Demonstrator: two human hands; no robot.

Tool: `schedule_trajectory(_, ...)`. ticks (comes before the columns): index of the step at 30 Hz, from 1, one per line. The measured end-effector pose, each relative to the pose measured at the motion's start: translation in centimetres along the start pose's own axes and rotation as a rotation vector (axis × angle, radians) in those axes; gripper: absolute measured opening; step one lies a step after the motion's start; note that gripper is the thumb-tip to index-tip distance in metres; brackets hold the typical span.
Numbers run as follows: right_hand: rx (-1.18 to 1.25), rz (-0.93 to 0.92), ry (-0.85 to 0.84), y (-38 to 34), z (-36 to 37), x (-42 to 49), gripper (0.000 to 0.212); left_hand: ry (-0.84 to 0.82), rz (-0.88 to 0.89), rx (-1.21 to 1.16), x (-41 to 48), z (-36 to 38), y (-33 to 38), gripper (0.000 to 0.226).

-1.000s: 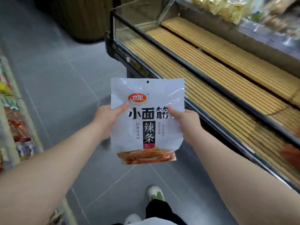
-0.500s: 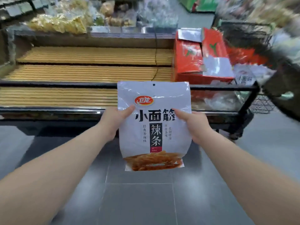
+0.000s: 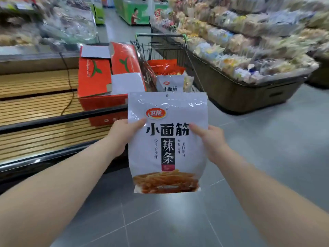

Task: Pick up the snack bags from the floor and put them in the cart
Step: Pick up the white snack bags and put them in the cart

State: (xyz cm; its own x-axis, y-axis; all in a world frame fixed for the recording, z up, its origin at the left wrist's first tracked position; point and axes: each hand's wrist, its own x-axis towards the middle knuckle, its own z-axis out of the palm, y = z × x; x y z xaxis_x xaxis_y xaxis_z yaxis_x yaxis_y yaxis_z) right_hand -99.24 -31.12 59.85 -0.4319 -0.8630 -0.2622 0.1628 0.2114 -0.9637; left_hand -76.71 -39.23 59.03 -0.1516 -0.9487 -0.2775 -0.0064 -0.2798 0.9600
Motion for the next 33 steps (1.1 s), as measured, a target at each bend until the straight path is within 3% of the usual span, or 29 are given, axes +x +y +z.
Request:
schedule_trajectory(5, 0.046, -0.012, 0.066, -2.5, -6.4, 6.9, 0.011, -0.055, 0.004, -0.039, 5.4, 9.2, 1.9, 0.018)
schedule_trajectory(9, 0.037, -0.047, 0.132, -3.8, -8.9, 13.9, 0.006, -0.102, -0.010, -0.042, 12.2, 14.1, 3.0, 0.032)
schedule_trajectory(21, 0.015, -0.024, 0.266, -9.9, -9.7, 36.7, 0.016, -0.183, -0.013, 0.027, 36.2, 23.5, 9.0, 0.023)
schedule_trajectory(26, 0.019, -0.074, 0.212, -13.8, -8.4, 45.9, 0.009, -0.132, 0.046, -0.006, 43.0, 25.2, 12.9, 0.018)
schedule_trajectory(30, -0.013, -0.103, 0.068, -15.9, -6.7, 53.7, 0.008, 0.024, 0.100, 0.023, 48.5, 24.9, 14.4, 0.037)
schedule_trajectory(33, -0.045, -0.092, -0.067, -16.3, -5.2, 59.1, 0.007, 0.120, 0.087, -0.019, 51.8, 24.7, 14.4, 0.024)
